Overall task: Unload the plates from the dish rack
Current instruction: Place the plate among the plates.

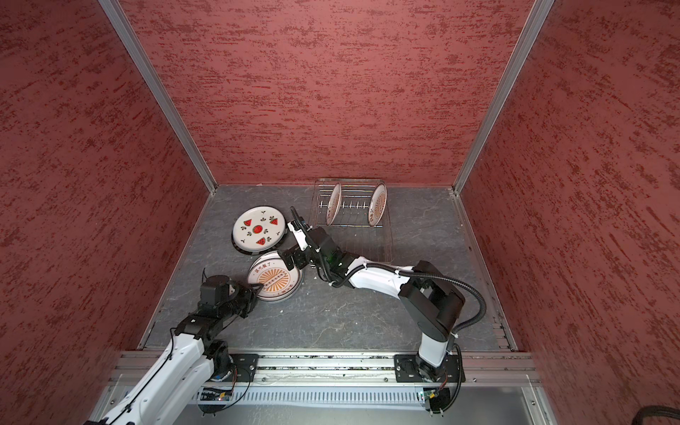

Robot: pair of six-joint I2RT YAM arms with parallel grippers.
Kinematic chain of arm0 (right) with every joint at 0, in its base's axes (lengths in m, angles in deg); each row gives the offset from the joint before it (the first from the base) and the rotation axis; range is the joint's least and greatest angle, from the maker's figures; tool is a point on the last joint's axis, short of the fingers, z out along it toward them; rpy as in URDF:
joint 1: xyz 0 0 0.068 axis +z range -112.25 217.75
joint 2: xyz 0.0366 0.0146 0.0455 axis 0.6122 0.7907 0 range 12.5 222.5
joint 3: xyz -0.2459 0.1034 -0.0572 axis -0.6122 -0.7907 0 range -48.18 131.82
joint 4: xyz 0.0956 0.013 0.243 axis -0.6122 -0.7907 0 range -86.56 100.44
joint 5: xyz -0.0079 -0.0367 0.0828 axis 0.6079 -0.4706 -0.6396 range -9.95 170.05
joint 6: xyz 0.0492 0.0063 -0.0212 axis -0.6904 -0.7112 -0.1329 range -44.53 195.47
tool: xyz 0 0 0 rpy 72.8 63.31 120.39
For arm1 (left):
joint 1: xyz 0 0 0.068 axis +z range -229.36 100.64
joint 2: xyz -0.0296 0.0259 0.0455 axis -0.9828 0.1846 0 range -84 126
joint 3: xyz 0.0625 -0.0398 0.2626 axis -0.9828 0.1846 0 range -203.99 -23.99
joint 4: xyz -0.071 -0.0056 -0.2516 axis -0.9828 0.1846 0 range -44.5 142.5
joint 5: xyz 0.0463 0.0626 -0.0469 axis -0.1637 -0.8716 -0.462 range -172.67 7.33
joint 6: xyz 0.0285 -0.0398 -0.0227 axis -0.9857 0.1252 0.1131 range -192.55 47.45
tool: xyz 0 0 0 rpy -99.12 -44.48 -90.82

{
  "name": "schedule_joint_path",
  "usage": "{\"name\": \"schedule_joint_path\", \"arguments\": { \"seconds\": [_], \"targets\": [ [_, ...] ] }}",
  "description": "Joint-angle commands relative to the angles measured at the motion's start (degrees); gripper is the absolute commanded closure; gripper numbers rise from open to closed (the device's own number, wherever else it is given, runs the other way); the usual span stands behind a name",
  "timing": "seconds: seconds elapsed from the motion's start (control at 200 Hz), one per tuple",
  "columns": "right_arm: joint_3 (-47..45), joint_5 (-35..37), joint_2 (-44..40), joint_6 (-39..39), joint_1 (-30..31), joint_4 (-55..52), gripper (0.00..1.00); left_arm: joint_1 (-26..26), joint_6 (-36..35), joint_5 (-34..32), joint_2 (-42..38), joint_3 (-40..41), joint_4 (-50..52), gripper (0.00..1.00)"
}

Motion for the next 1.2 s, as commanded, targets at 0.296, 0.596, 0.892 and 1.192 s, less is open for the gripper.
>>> {"name": "schedule_joint_path", "arguments": {
  "seconds": [0.296,0.596,0.892,1.192],
  "targets": [
    [-1.2,1.1,-1.2,0.8,0.3,1.3,0.01,-1.0,-1.3,-6.5,1.2,-2.7,2.9,0.56],
    [-2.0,3.0,-2.1,0.6,0.3,1.4,0.01,-1.7,-2.8,-7.9,4.6,-3.4,2.4,0.46],
    [-3.3,3.8,-3.6,0.5,0.3,2.1,0.01,-2.1,-3.0,-11.8,0.9,-5.1,7.1,0.29],
    [-4.5,4.8,-4.7,0.6,0.3,2.4,0.01,-2.5,-3.3,-12.6,2.0,-5.7,6.9,0.24]
  ]
}}
